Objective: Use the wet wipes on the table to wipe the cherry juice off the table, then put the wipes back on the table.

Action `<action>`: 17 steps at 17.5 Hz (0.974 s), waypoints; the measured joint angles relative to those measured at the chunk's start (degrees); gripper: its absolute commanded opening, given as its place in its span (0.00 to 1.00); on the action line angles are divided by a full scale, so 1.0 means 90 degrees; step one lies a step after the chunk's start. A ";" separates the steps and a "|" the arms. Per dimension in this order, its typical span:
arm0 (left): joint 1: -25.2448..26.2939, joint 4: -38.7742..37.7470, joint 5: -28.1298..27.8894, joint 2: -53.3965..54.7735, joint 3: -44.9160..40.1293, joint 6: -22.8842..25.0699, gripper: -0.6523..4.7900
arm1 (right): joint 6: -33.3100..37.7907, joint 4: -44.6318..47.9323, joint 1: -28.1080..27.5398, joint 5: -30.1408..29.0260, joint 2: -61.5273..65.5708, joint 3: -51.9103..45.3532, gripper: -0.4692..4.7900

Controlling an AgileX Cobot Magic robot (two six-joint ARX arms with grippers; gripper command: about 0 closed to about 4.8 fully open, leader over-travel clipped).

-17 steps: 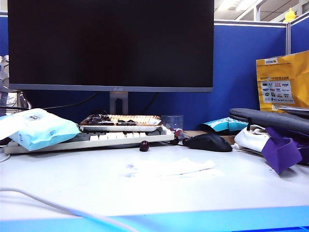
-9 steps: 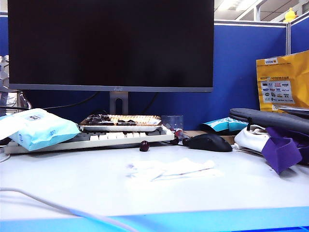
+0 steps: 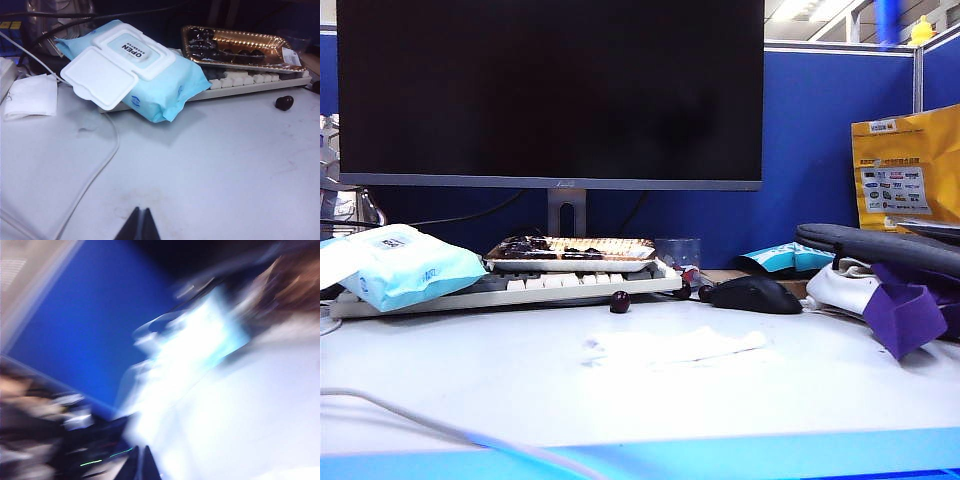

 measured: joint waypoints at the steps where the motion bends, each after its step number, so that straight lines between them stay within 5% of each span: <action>1: 0.0000 0.0000 0.0000 0.0000 0.0000 0.0000 0.11 | 0.0449 0.0143 0.0002 -0.0287 0.0282 0.0010 0.09; 5: 0.0000 -0.0002 -0.0002 0.0000 0.0000 0.0000 0.11 | 0.0823 0.0537 0.0131 -0.0306 0.0801 0.0010 0.09; 8: 0.0000 0.0000 -0.0002 0.0000 0.0000 0.0000 0.11 | 0.0347 0.0495 0.1042 0.0180 0.1195 0.0080 0.09; 12: 0.0000 -0.0002 -0.0002 0.0000 0.0000 0.0000 0.11 | -0.1122 -0.1156 0.2171 0.2594 0.2130 0.0901 0.09; 15: 0.0000 0.0000 -0.0005 0.0000 0.0000 0.0000 0.11 | -0.2120 -0.3028 0.2594 0.5955 0.2725 0.1712 0.09; 17: 0.0000 -0.0002 -0.0005 0.0000 0.0000 0.0000 0.11 | -0.2276 -0.3402 0.2618 0.6460 0.2934 0.1904 0.09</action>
